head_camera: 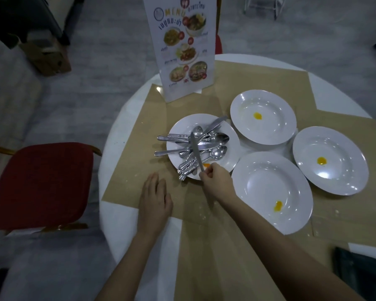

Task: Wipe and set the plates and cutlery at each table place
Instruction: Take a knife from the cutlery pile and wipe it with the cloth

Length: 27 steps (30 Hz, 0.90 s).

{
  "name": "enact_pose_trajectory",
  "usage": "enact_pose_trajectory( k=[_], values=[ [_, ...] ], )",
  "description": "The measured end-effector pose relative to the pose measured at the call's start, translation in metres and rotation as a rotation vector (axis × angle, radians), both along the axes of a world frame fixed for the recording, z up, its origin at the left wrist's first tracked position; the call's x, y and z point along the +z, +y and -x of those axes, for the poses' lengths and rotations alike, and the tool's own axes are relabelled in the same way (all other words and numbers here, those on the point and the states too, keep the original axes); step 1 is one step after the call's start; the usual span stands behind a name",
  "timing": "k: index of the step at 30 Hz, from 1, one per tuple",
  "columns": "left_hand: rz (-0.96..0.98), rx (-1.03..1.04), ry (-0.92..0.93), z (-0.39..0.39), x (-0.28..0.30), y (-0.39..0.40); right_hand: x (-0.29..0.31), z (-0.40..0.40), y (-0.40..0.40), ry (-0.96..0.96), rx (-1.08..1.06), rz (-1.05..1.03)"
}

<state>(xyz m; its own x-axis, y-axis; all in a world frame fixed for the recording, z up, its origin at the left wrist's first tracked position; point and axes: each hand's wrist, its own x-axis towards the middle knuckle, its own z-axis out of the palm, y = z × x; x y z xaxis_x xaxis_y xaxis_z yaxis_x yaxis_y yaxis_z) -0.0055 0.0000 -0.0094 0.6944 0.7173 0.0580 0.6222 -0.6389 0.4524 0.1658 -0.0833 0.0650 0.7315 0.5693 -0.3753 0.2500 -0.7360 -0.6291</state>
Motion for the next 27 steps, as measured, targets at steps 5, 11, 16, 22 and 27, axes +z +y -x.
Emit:
enact_pose_trajectory(
  k=[5,11,16,22,27],
  values=[
    [0.013,-0.043,0.029,0.005,0.012,-0.020,0.009,0.006,-0.047,0.086,-0.031,-0.106],
    [0.046,-0.062,0.106,0.007,0.020,-0.056,0.010,0.001,-0.103,0.133,-0.065,-0.146],
    [0.076,0.005,0.120,-0.005,0.029,-0.067,0.019,-0.009,-0.102,0.102,-0.003,-0.126],
    [0.063,0.017,0.134,-0.007,0.023,-0.061,0.017,-0.016,-0.061,0.100,0.068,-0.111],
    [-0.019,-0.033,0.124,-0.007,0.023,-0.044,0.006,-0.018,-0.035,0.033,0.085,-0.040]
  ],
)
